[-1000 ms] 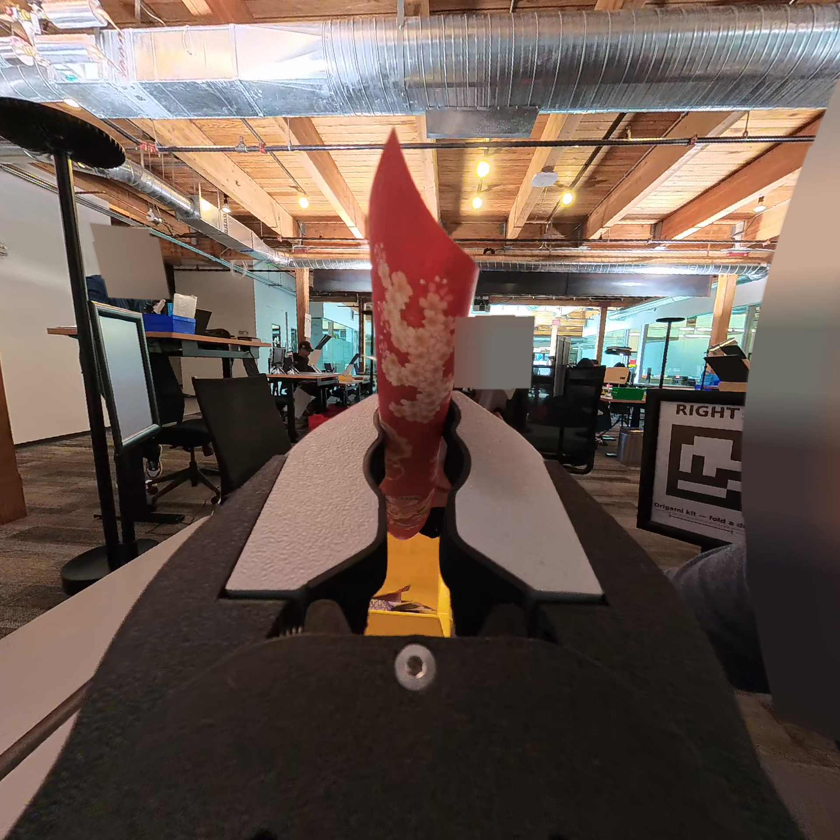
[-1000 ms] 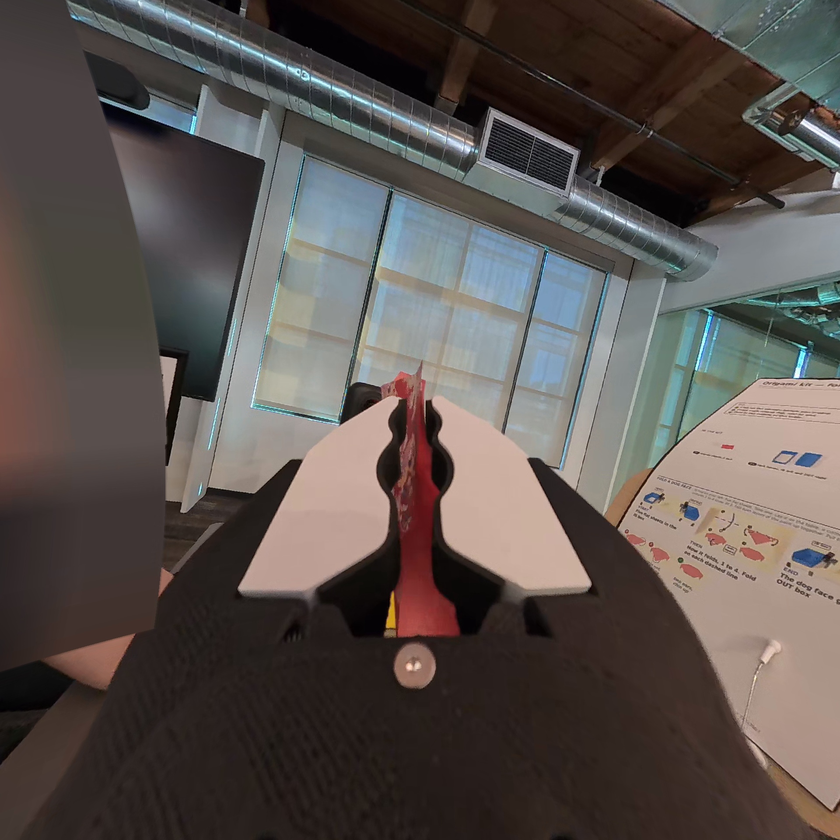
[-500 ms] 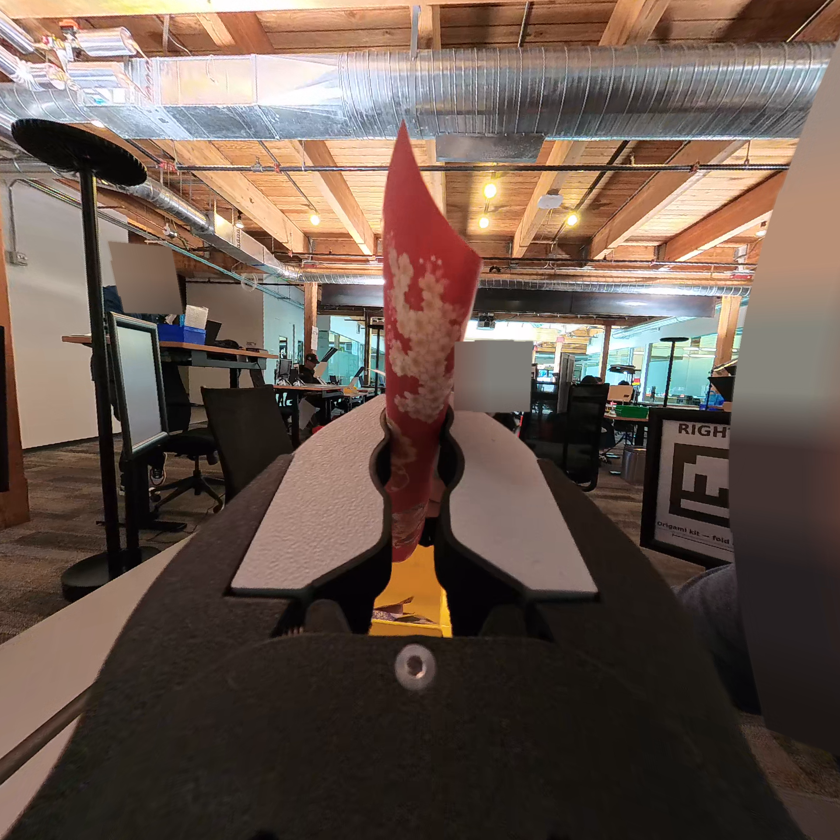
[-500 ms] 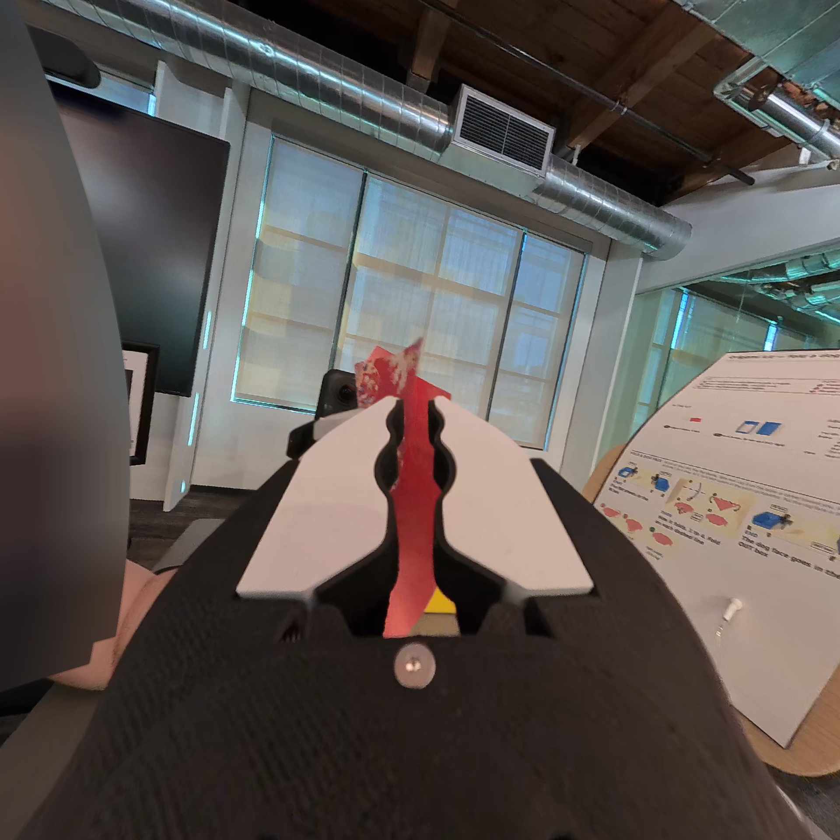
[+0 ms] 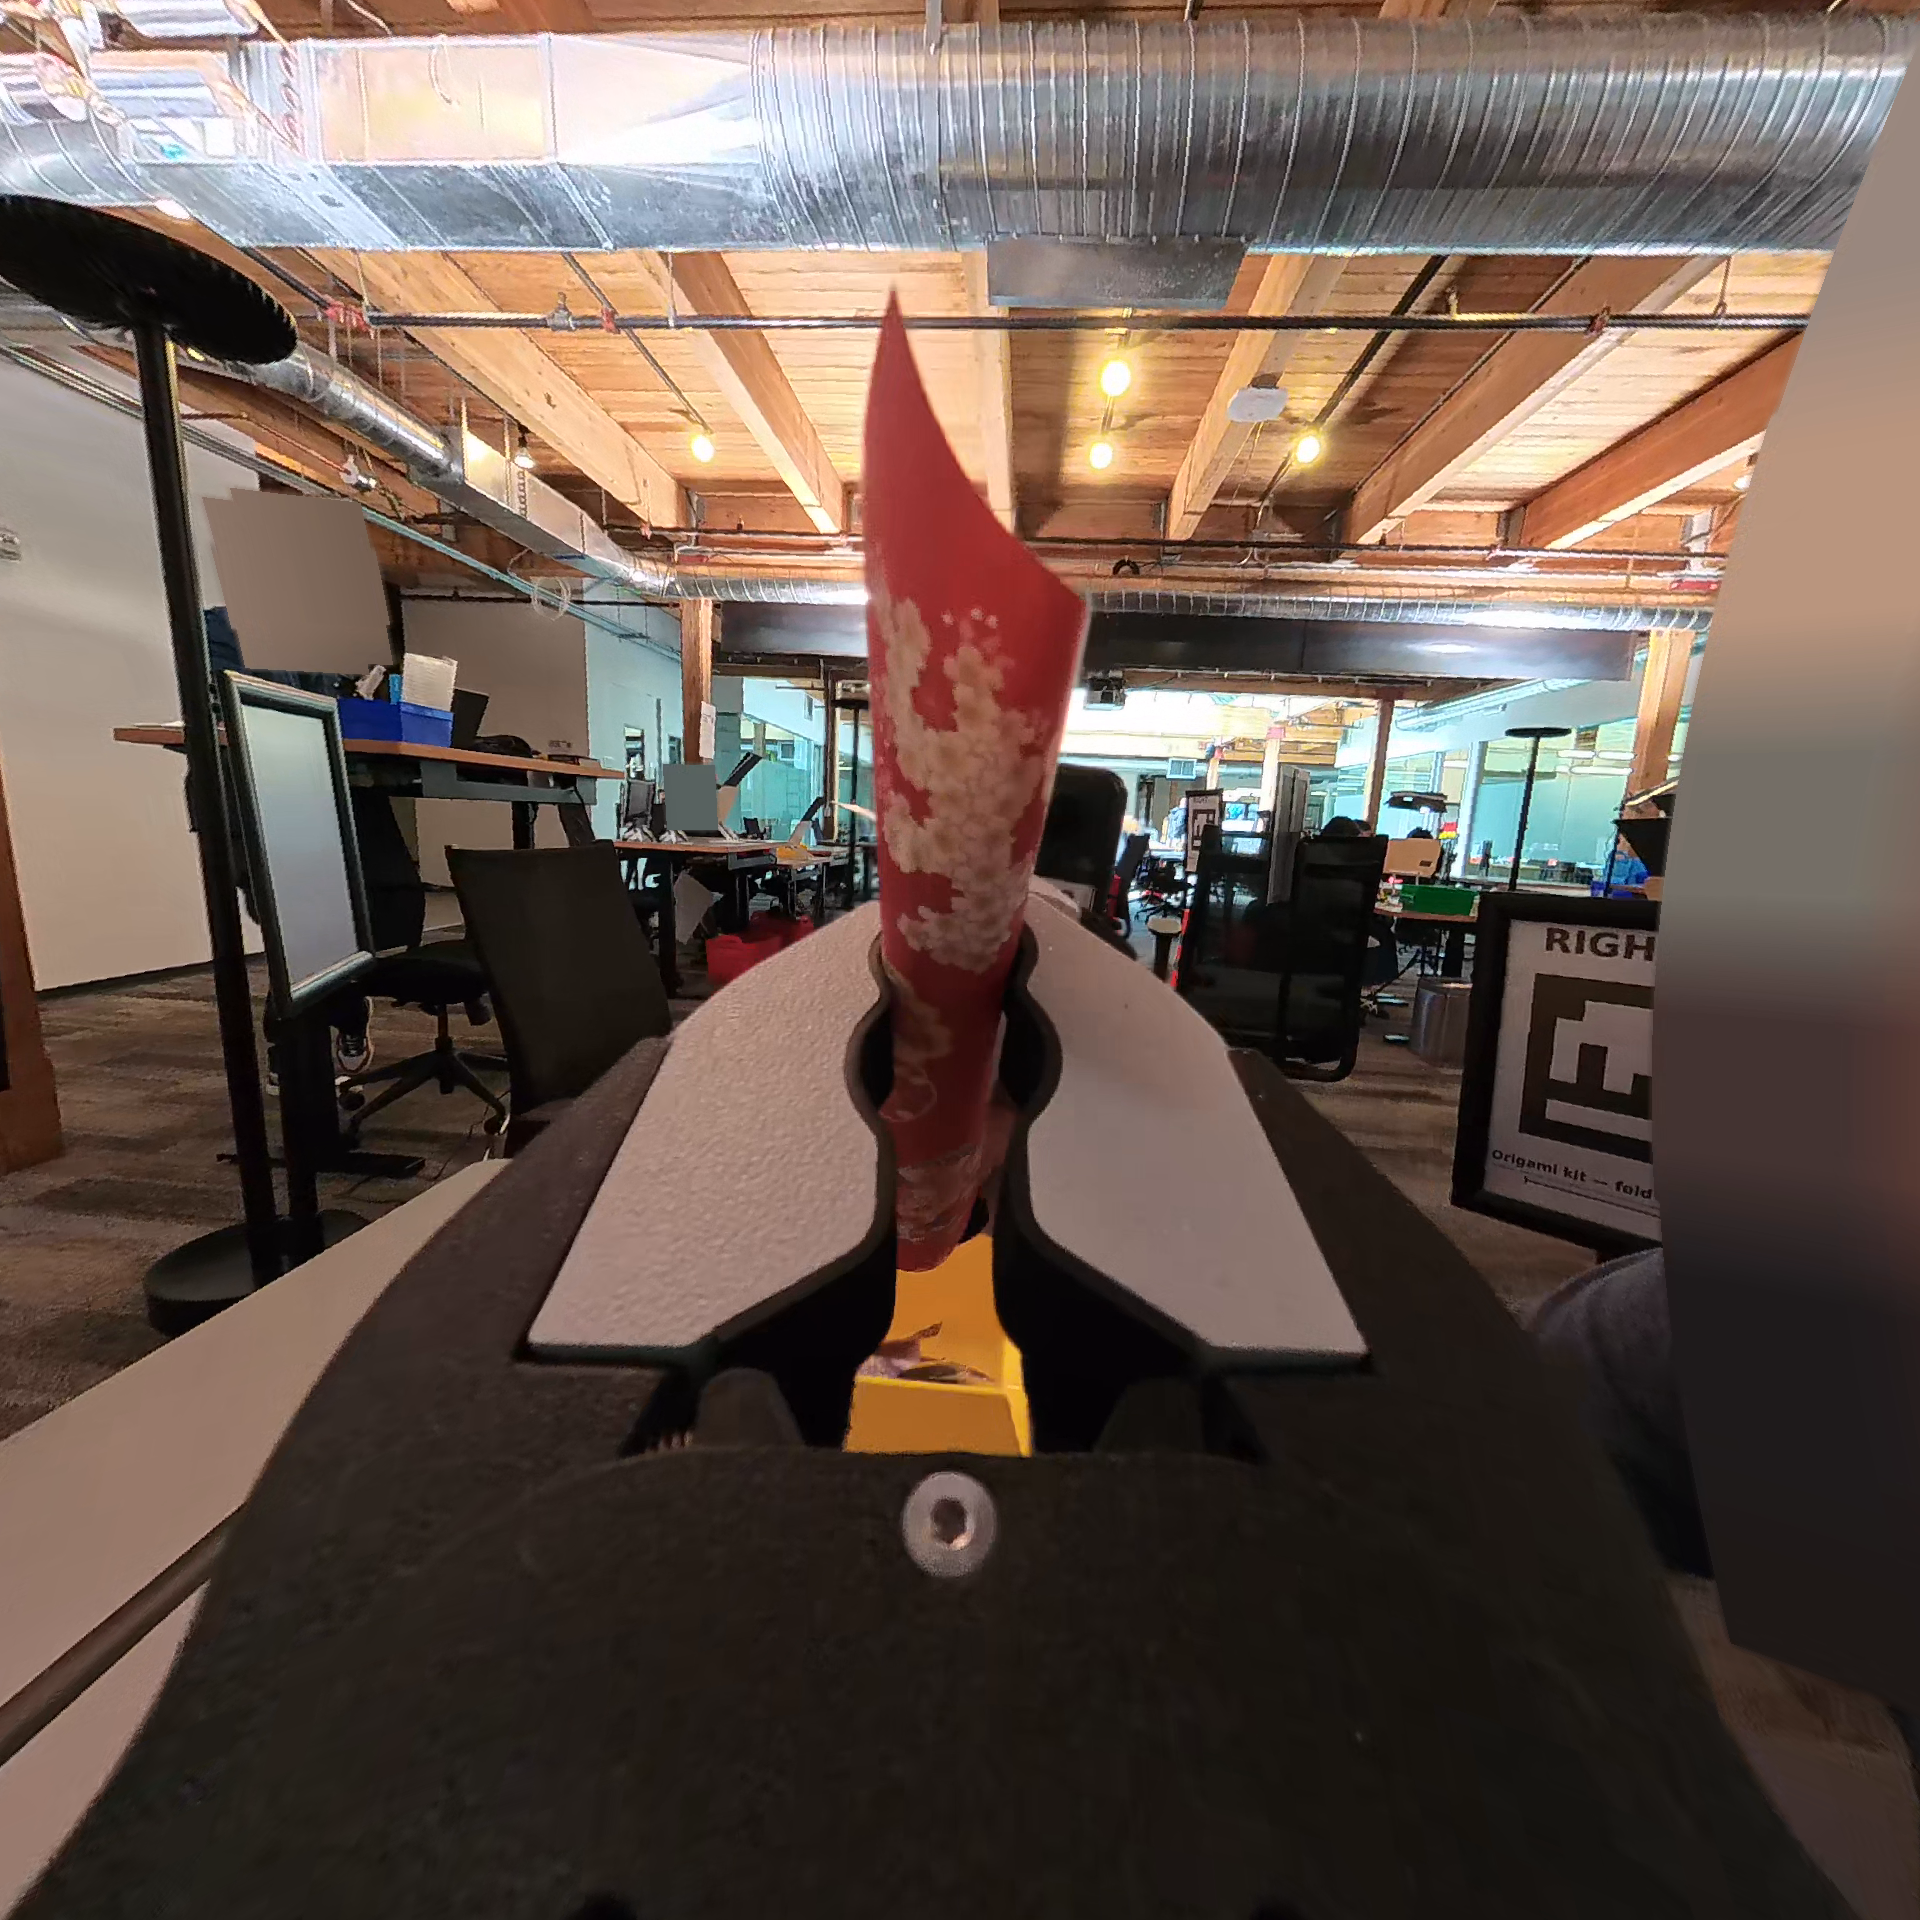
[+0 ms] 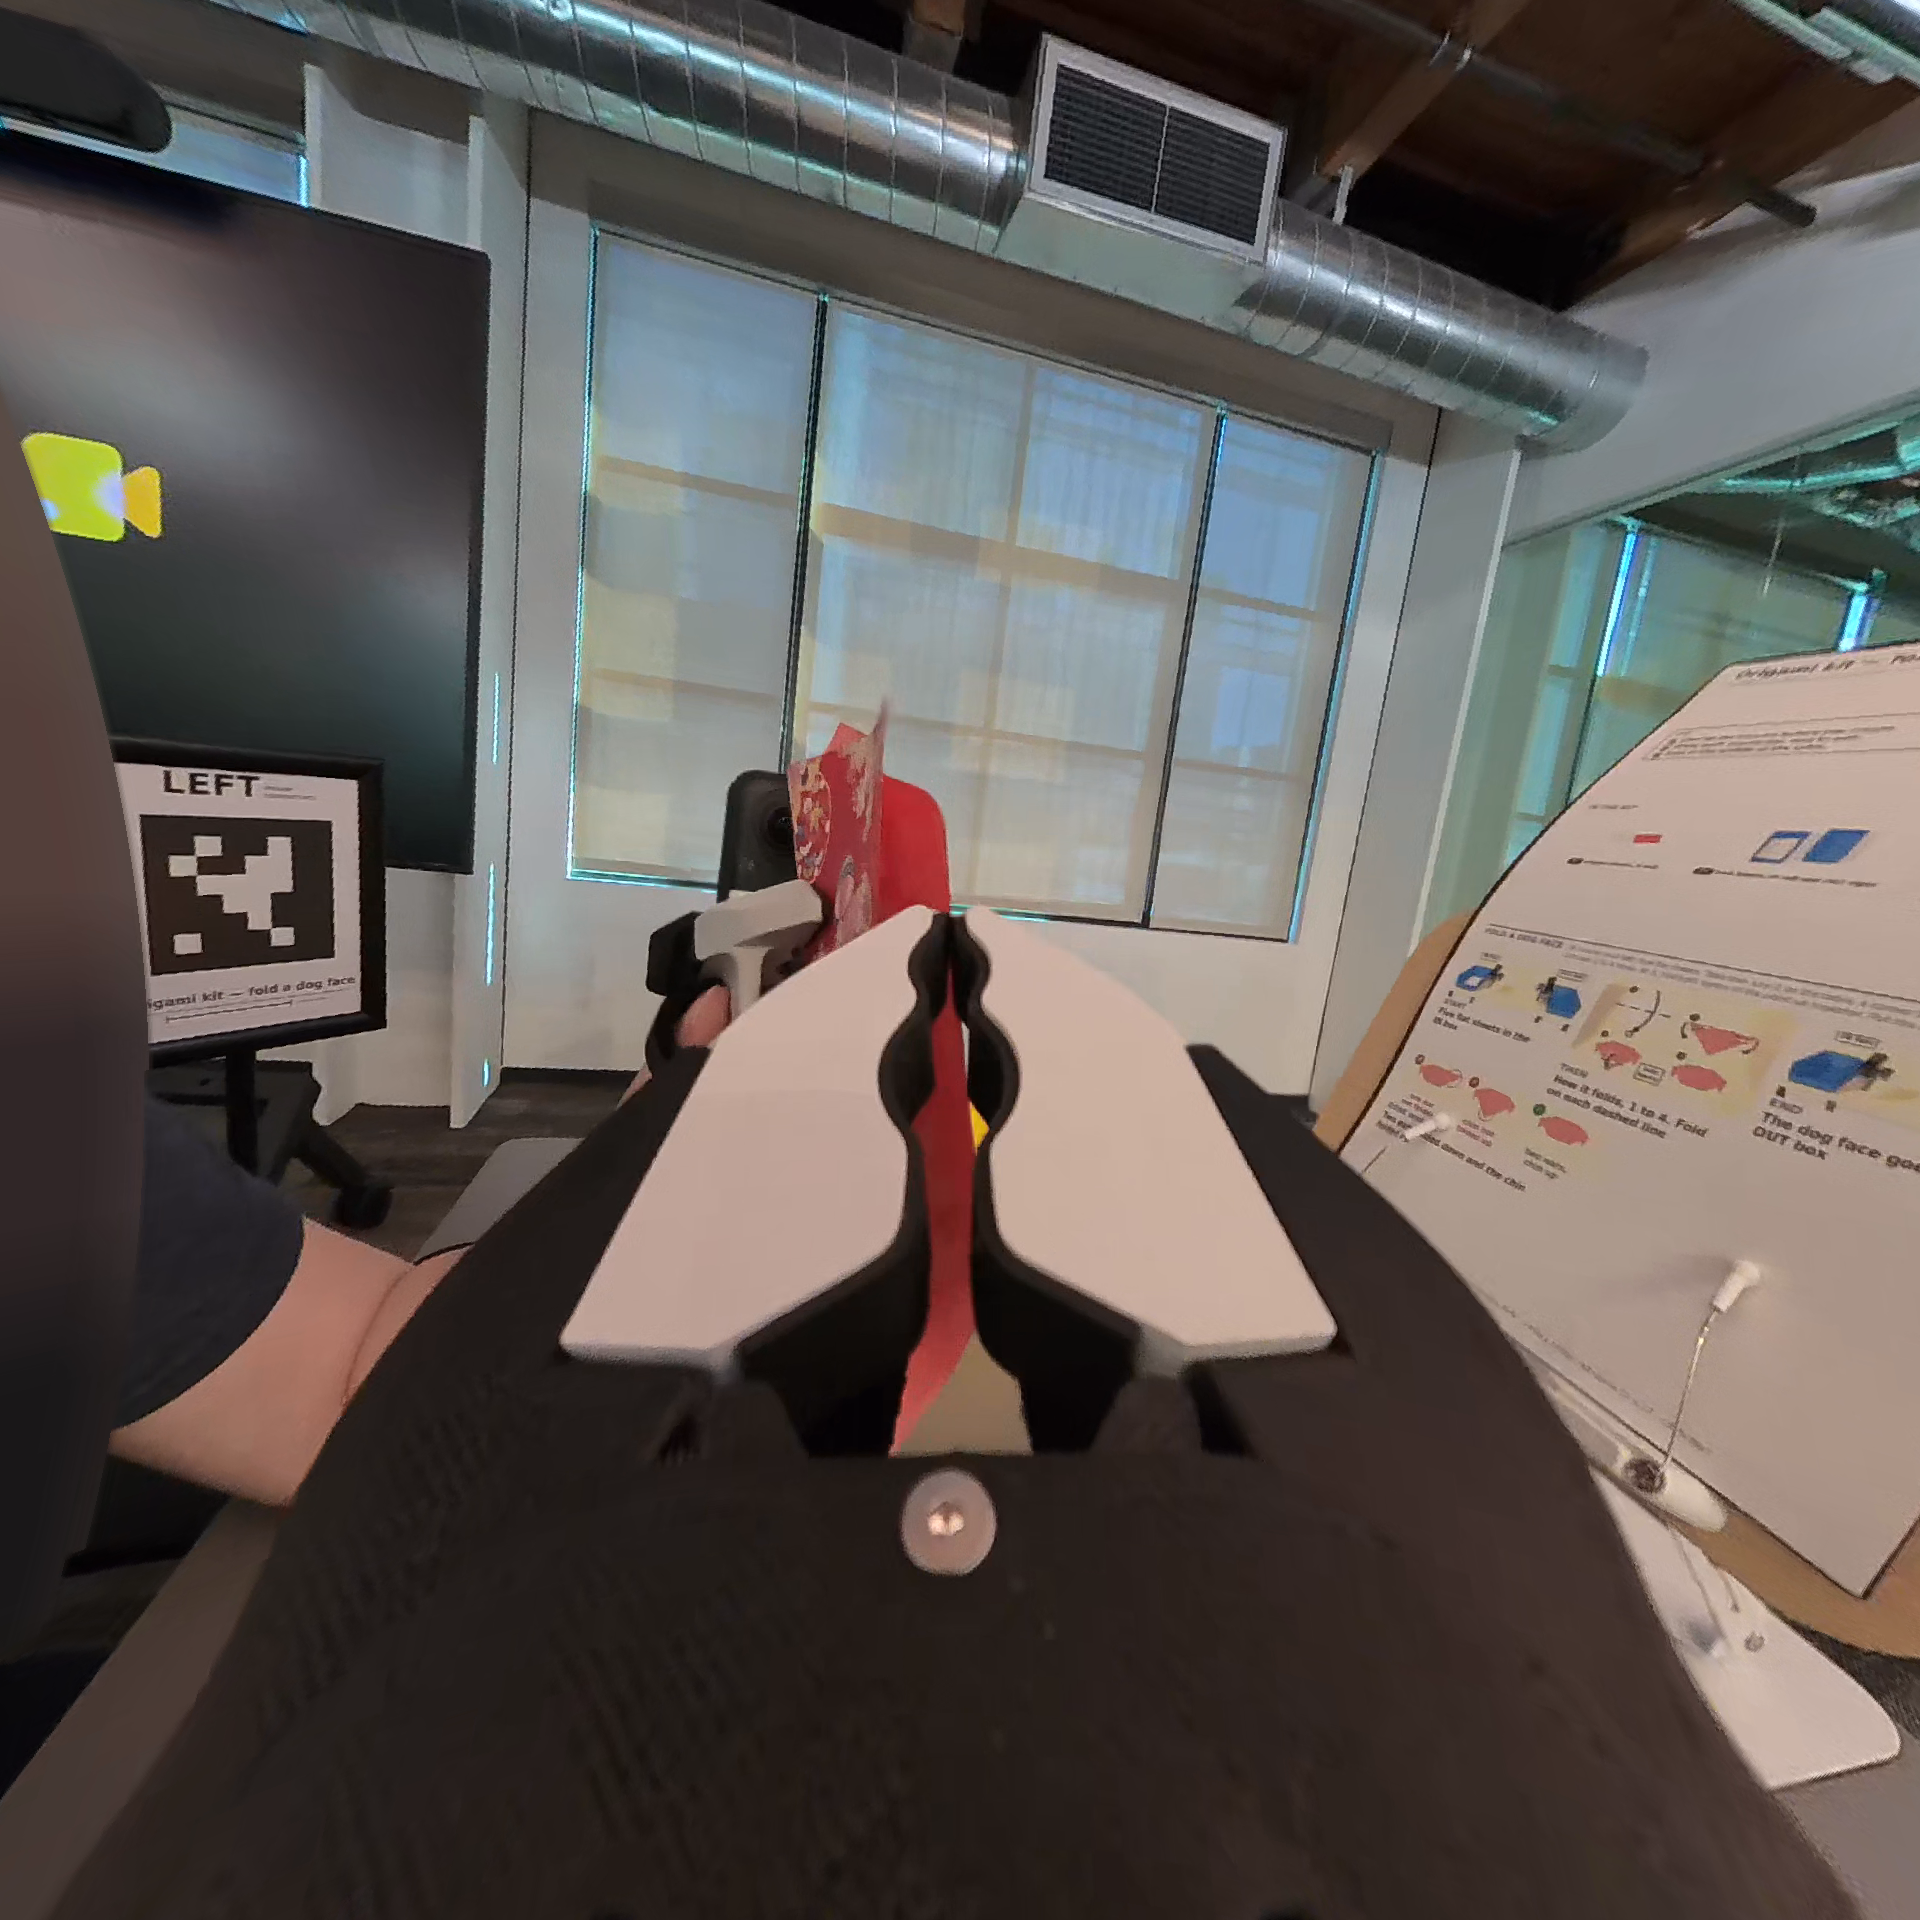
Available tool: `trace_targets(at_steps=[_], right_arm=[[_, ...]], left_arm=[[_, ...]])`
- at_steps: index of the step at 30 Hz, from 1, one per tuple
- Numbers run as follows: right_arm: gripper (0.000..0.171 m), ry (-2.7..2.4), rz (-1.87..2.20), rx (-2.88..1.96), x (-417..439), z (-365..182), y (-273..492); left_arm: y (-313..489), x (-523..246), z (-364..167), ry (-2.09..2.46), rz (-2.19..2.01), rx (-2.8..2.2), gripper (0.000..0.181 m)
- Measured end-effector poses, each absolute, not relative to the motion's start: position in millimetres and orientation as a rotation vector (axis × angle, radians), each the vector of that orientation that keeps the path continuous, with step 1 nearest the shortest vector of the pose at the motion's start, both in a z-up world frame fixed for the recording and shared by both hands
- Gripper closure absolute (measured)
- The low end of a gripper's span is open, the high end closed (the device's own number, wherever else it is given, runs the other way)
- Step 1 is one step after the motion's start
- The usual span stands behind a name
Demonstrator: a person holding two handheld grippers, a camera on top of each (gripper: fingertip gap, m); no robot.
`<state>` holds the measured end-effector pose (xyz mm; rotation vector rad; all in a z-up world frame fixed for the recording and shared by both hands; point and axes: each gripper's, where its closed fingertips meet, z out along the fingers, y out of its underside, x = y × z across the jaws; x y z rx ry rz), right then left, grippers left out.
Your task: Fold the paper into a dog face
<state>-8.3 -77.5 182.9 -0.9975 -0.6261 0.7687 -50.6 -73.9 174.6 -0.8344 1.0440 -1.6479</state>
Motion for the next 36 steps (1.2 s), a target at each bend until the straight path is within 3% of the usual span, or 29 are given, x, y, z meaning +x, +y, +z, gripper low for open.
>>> trace_targets(at_steps=[13,20,28,36], right_arm=[[0.17,-0.624,0.883,-1.077,-7,188,-85],[0.17,-0.618,0.873,-1.11,-6,187,-83],[0.147,-0.578,0.837,-1.074,-5,192,-83],[0.147,-0.513,0.613,-1.107,-8,189,-70]], left_arm=[[-69,-38,155,1.173,-1.502,-0.956,0.167],[-67,-37,153,1.165,-1.516,-0.963,0.177],[-64,-39,155,1.133,-1.514,-0.955,0.177],[-68,-37,154,1.137,-1.526,-0.952,0.177]])
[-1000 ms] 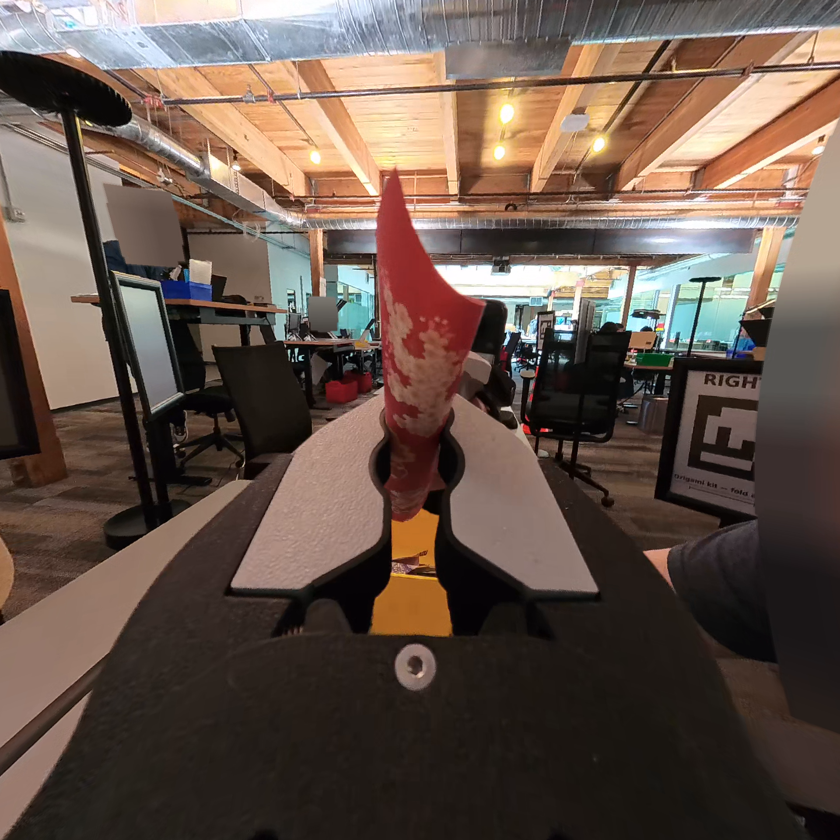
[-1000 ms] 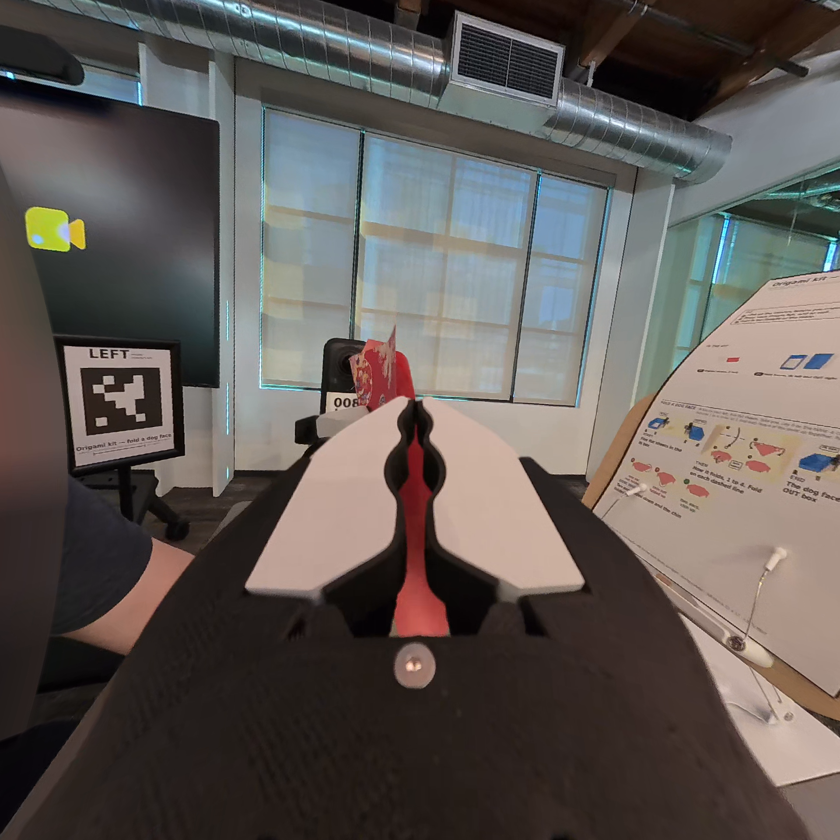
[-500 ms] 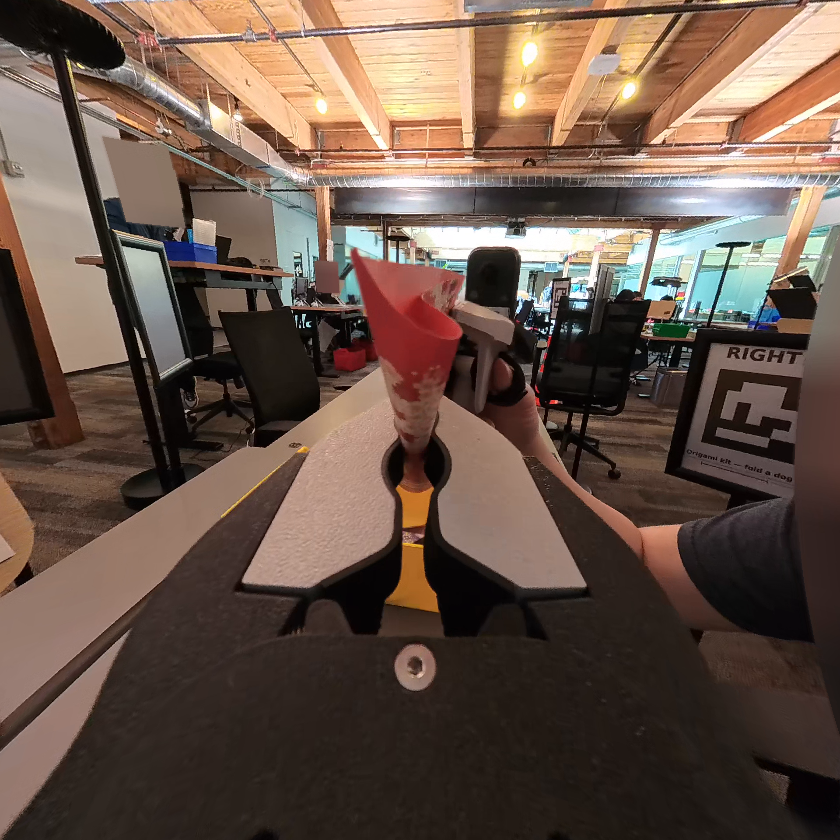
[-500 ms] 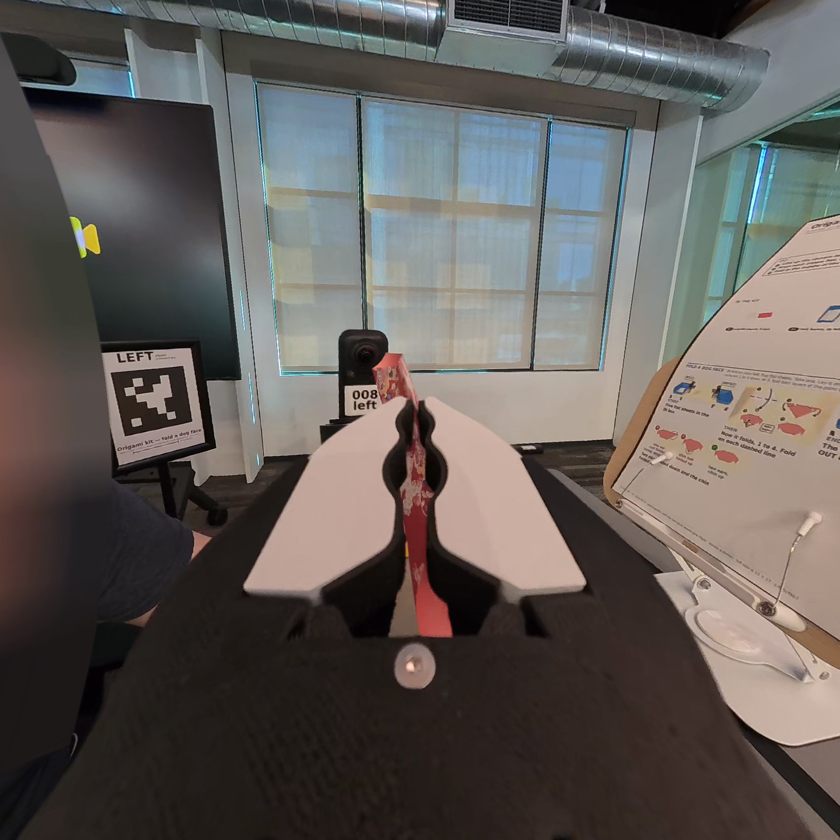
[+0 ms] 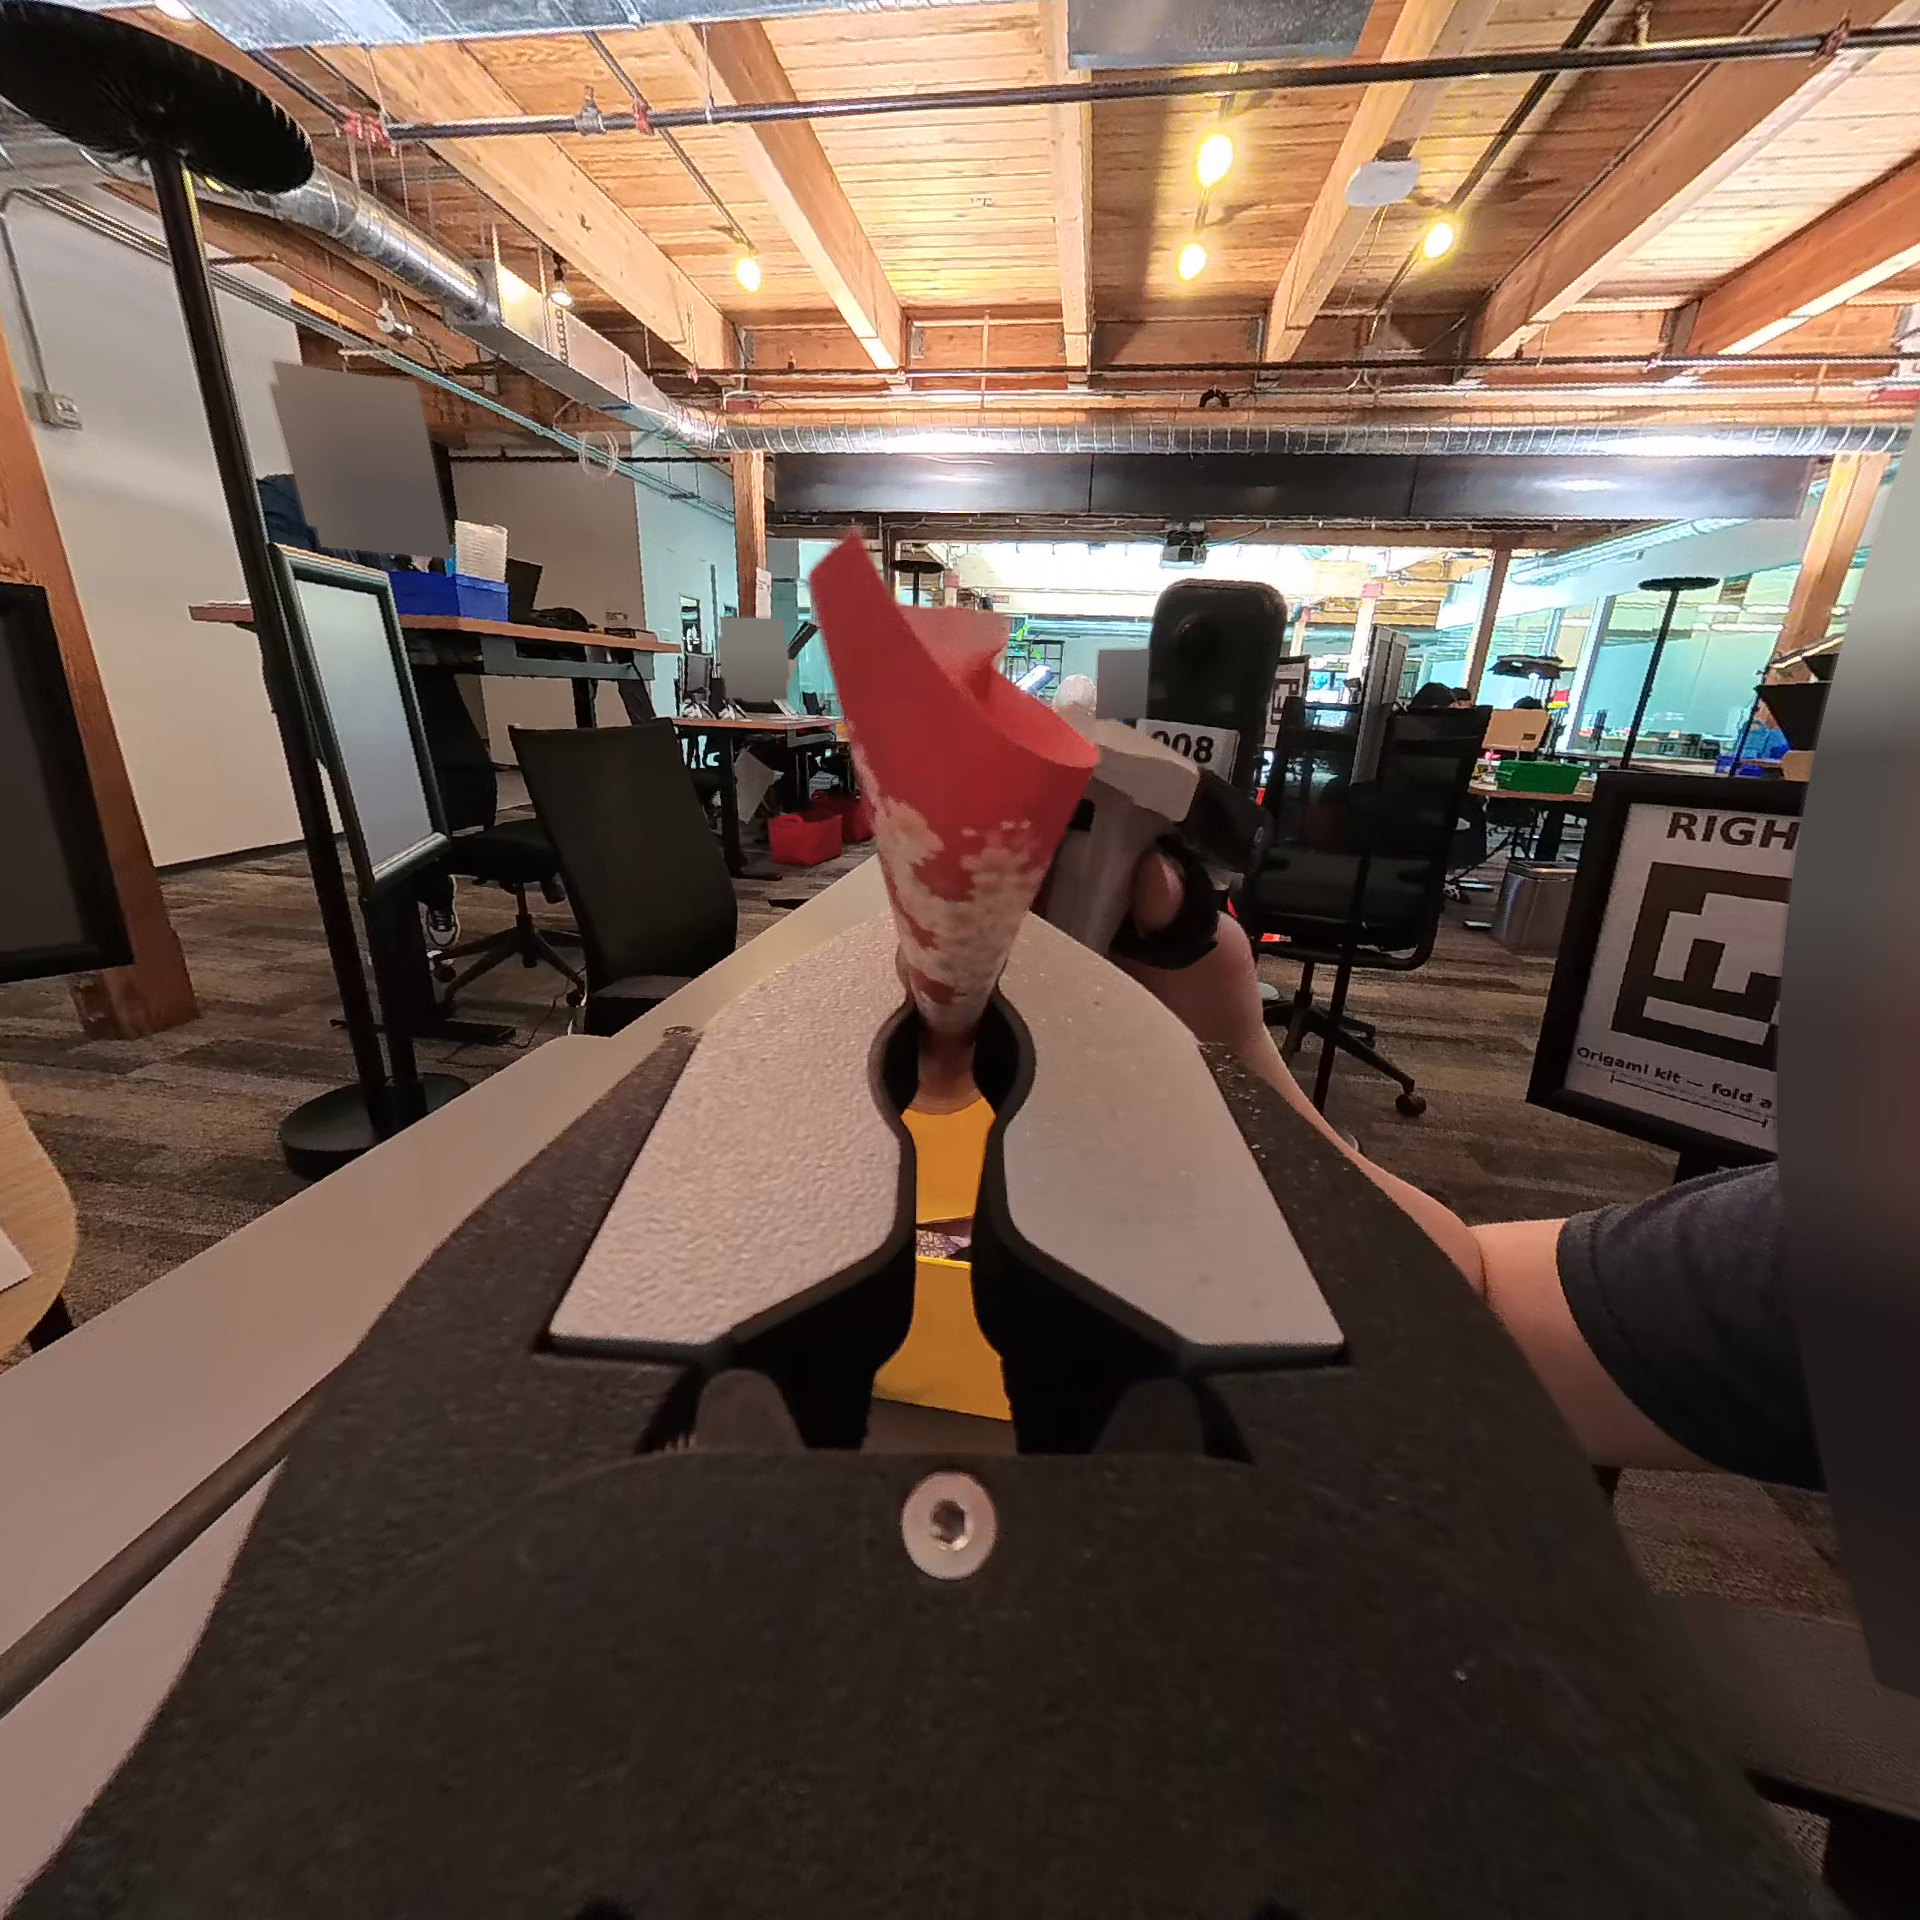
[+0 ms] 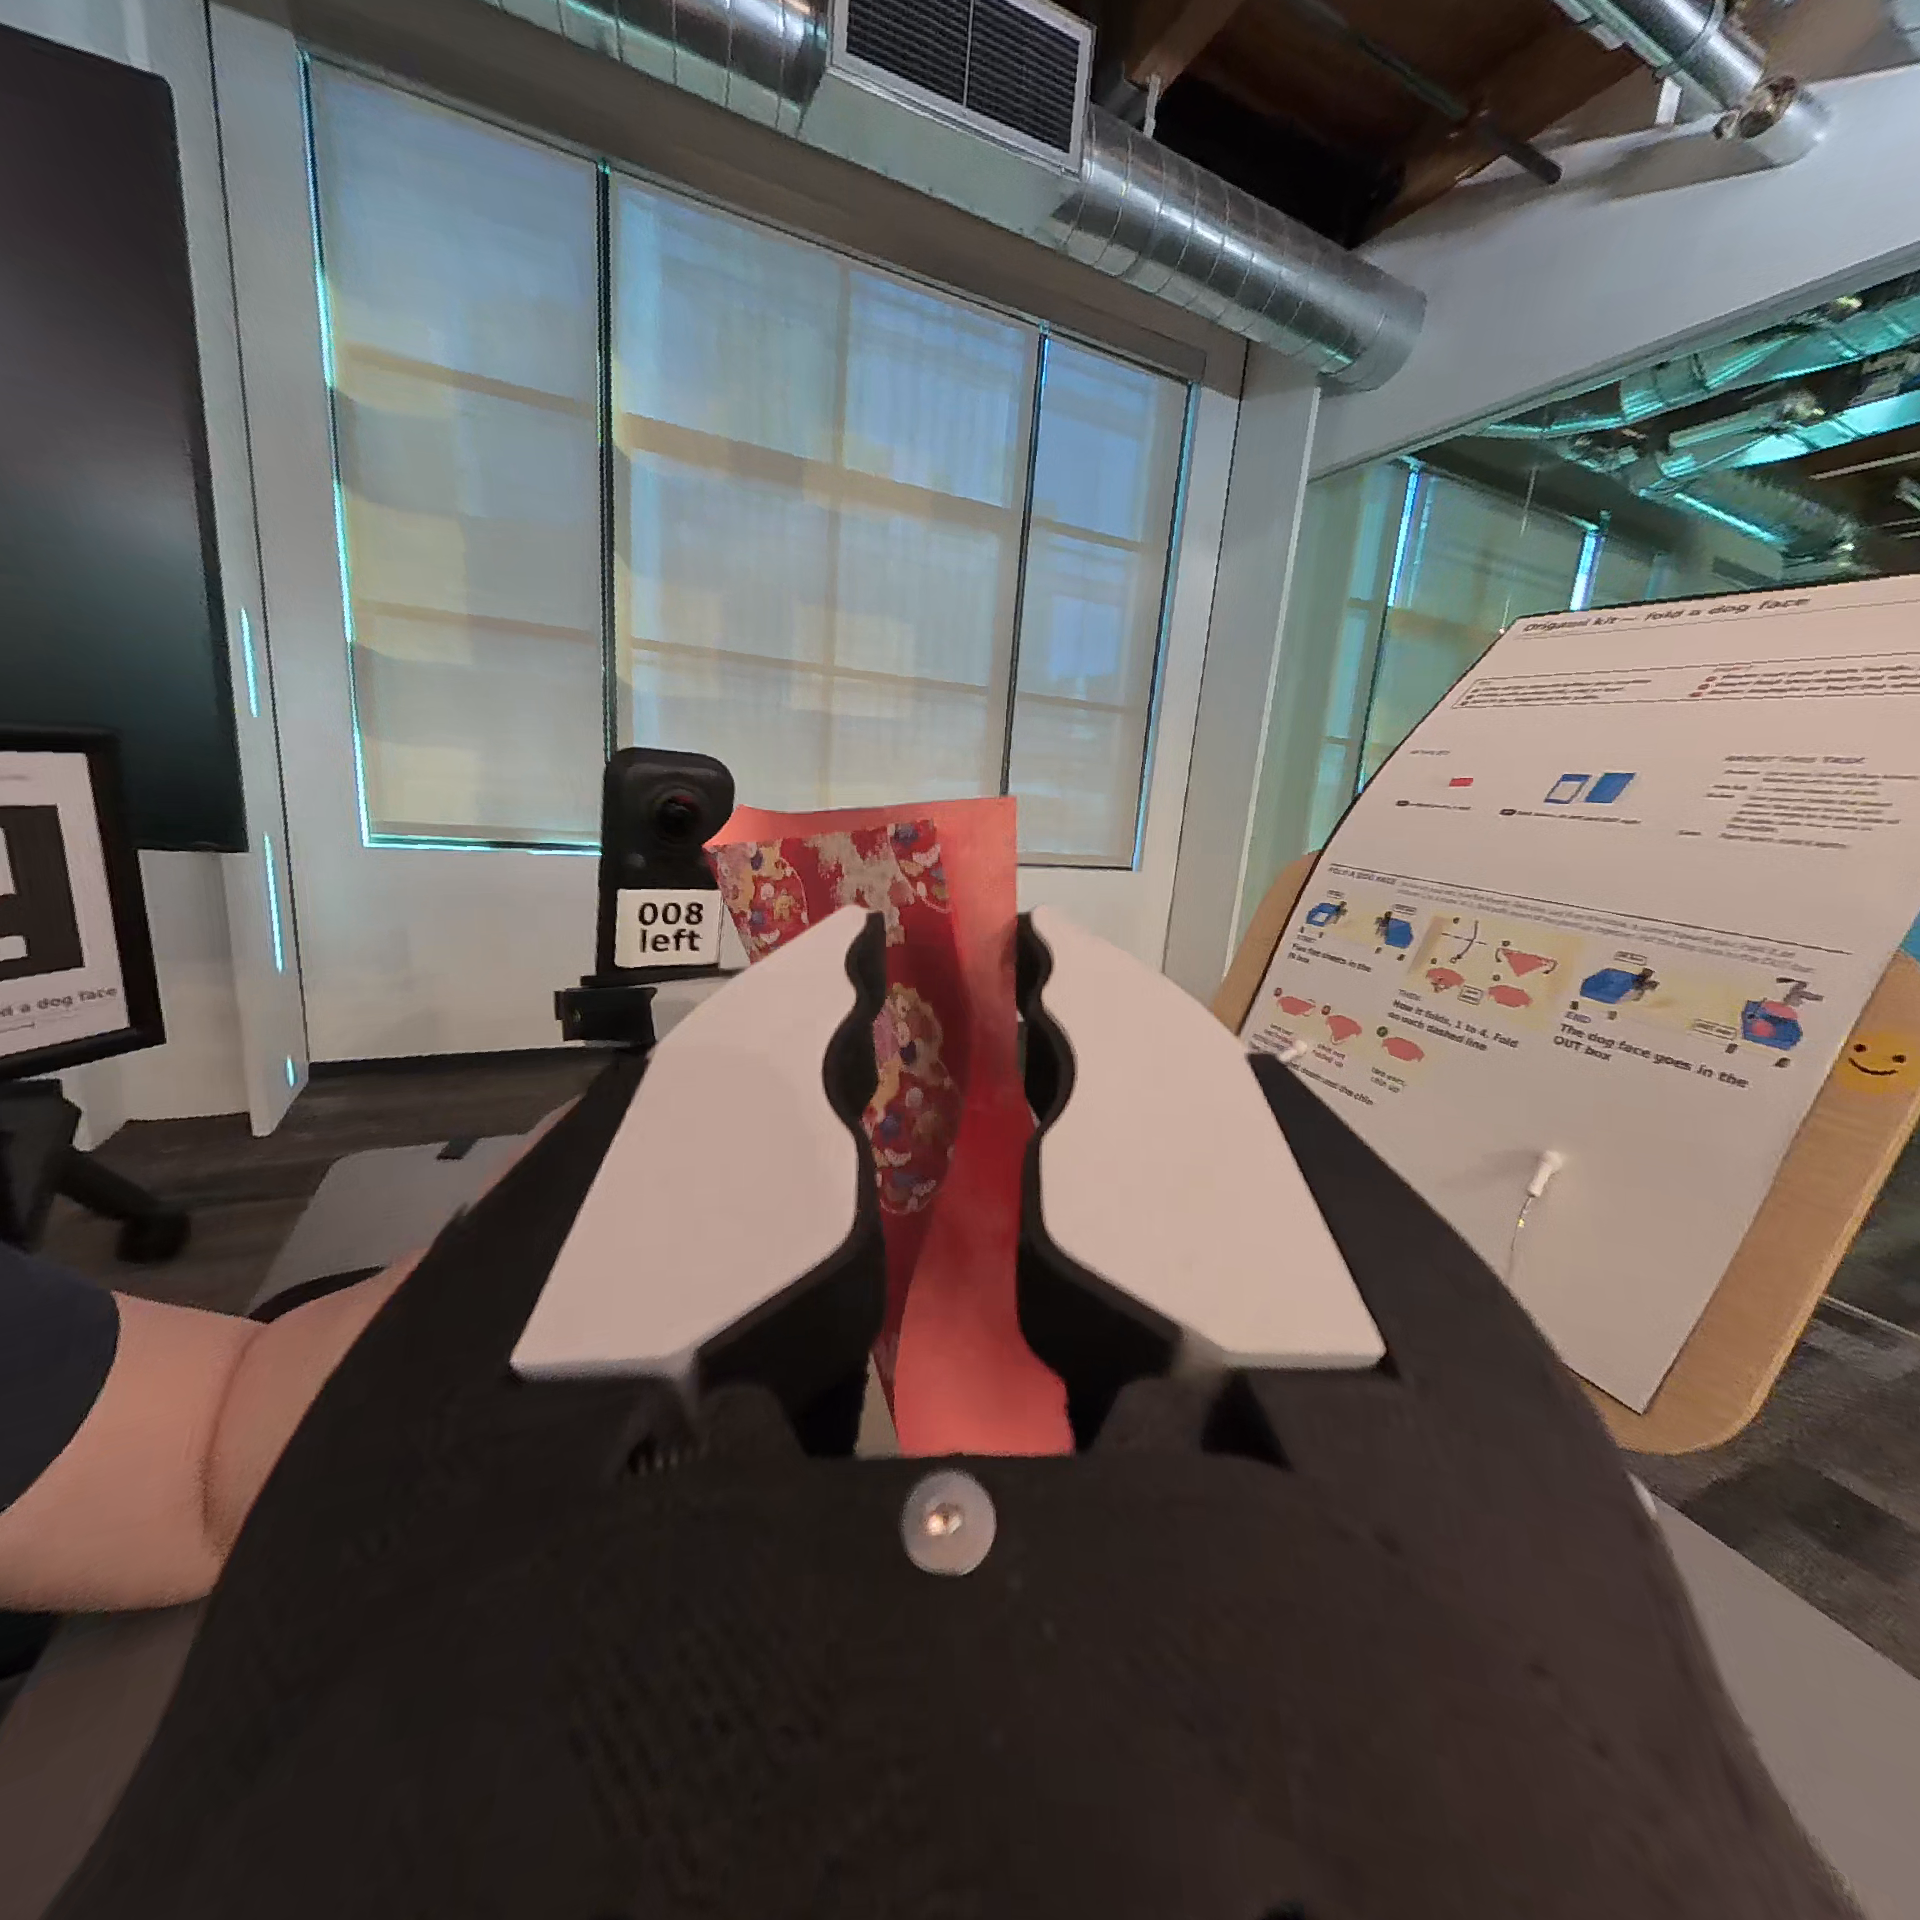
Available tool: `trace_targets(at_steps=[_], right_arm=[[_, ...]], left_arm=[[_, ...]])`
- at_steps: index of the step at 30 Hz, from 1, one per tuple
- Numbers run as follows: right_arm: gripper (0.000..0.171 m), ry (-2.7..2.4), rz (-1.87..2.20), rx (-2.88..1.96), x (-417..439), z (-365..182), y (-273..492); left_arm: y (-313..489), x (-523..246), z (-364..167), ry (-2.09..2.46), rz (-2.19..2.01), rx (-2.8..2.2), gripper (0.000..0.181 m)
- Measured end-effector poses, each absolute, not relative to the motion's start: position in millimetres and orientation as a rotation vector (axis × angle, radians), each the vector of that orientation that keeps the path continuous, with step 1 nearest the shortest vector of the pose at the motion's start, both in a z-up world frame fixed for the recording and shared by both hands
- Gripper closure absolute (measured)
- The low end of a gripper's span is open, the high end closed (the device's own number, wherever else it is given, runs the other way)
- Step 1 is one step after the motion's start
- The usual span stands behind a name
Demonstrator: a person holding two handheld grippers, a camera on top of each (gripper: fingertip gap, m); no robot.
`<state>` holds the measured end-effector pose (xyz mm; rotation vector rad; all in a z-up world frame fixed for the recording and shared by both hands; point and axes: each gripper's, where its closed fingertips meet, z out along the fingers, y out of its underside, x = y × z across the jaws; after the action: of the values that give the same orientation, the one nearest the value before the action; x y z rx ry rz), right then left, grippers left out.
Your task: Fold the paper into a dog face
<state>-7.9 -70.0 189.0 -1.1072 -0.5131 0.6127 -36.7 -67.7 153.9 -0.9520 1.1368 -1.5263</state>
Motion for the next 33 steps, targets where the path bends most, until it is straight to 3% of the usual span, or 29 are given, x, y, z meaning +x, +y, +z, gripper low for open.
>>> trace_targets(at_steps=[14,21,25,30,33], right_arm=[[0.142,-0.508,0.588,-1.136,-6,186,-66],[0.169,-0.503,0.663,-1.158,-7,184,-68],[0.17,-0.526,0.746,-1.14,-6,186,-73],[0.17,-0.546,0.842,-1.083,-2,194,-84],[0.17,-0.582,0.876,-1.06,-3,195,-89]], left_arm=[[-73,-35,152,1.166,-1.525,-0.945,0.176],[-71,-35,152,1.161,-1.506,-0.948,0.176],[-72,-34,152,1.153,-1.524,-0.956,0.165],[-77,-43,164,1.143,-1.602,-0.897,0.137],[-81,-49,170,1.141,-1.653,-0.842,0.144]])
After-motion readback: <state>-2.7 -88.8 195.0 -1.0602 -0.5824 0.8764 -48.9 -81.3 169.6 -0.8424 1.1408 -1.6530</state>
